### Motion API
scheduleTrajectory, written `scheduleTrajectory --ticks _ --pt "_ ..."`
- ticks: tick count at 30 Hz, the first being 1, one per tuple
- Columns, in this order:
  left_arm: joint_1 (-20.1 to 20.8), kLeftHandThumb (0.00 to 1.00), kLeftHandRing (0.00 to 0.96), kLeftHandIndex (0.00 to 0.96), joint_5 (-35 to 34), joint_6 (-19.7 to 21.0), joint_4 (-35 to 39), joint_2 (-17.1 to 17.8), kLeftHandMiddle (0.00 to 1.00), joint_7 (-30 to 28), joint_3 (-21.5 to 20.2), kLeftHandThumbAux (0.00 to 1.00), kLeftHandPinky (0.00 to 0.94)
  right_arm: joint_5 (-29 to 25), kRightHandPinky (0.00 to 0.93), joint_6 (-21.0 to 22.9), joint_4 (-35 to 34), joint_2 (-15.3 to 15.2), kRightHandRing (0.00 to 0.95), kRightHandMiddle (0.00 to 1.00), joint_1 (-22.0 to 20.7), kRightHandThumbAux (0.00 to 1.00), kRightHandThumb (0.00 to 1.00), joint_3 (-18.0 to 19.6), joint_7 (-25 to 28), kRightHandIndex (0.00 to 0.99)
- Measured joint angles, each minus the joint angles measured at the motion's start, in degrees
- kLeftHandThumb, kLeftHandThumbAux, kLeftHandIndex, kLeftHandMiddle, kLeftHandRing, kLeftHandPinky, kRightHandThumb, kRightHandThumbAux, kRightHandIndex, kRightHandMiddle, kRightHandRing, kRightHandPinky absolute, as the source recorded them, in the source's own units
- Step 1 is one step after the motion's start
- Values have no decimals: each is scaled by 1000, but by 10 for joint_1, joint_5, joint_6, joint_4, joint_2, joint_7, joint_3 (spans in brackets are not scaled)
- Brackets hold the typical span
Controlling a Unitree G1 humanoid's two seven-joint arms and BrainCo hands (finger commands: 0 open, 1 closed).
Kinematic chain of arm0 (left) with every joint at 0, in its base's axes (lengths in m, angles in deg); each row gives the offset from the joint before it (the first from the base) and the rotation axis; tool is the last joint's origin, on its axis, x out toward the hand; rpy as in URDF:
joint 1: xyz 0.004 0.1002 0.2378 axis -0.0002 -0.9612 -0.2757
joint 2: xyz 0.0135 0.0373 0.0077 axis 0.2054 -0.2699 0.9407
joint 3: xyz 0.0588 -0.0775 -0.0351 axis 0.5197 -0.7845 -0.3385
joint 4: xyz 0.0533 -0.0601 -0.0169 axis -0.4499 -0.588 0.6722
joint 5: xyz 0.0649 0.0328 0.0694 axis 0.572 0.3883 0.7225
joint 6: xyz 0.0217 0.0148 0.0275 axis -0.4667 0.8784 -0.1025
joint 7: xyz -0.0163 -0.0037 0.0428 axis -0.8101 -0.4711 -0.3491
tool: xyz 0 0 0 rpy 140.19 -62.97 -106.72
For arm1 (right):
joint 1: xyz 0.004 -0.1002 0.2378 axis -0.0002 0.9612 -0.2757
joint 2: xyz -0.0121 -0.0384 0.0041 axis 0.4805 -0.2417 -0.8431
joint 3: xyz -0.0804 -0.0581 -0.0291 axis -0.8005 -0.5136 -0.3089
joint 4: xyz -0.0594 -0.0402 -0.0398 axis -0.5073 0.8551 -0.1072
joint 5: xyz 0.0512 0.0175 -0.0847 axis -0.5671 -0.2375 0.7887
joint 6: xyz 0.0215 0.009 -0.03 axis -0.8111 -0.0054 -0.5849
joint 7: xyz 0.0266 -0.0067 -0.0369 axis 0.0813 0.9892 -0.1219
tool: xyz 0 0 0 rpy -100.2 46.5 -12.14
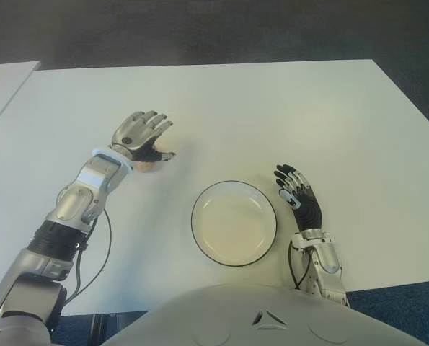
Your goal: Put the apples into the plate.
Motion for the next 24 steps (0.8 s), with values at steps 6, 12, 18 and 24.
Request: scheduleTrajectory --ticks 6,12,18,24 --pt "21 243 0 0 9 -3 -42 19 0 15 18 213 0 -1 199 0 0 -1 178 203 0 638 227 1 1 176" --pt "35 240 0 0 13 -3 -70 19 0 24 38 213 0 -1 175 0 0 -5 179 210 0 643 216 3 2 175" --pt "41 244 0 0 13 -3 -92 19 0 24 53 221 0 0 191 0 0 -9 185 218 0 653 216 5 2 162" --pt "44 248 0 0 12 -4 -107 19 0 22 65 226 0 0 191 0 1 -11 192 224 0 664 226 7 1 150"
